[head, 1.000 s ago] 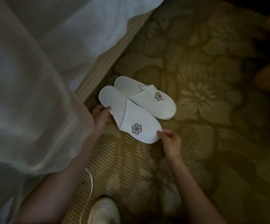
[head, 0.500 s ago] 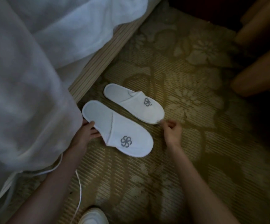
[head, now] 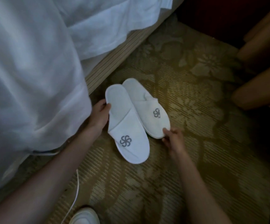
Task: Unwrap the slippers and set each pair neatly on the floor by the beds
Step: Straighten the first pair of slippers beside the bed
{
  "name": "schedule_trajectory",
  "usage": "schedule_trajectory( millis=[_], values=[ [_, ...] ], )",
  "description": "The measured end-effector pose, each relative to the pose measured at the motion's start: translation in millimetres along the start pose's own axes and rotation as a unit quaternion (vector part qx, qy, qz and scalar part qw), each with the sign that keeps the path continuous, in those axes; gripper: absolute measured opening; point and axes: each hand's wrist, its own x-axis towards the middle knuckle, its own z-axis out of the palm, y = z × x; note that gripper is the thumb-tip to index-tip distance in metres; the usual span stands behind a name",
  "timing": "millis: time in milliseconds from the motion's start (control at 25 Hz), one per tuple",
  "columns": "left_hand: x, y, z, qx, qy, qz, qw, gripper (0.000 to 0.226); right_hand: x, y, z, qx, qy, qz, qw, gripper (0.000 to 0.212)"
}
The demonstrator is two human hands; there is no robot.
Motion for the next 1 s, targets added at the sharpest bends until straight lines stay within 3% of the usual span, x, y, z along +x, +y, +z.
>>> schedule_trajectory(
  millis=[160,400,560,640,720,840,1000],
  values=[
    [14,48,41,0.028,-0.005,0.079,0.996,0.033,-27,40,-22,0.262,-0.031,0.064,0.963,0.018],
    [20,93,89,0.157,-0.029,0.16,0.974,0.036,-43,41,-41,0.307,-0.011,0.036,0.951,0.012],
    [20,85,88,0.178,-0.032,0.169,0.969,0.036,-42,29,-52,0.255,0.005,-0.001,0.967,0.015],
    [21,74,86,0.156,-0.021,0.127,0.979,0.035,-42,28,-55,0.217,0.019,-0.017,0.976,0.017],
    [29,49,77,0.08,0.014,0.008,0.997,0.034,-39,21,-56,0.17,0.033,-0.037,0.984,0.016],
    [33,0,63,-0.027,0.036,-0.17,0.984,0.034,-24,-2,-53,0.032,0.06,-0.084,0.994,0.018],
    [34,-35,48,-0.058,0.062,-0.197,0.977,0.037,6,-35,-31,-0.094,0.058,-0.135,0.985,0.019]
  ],
)
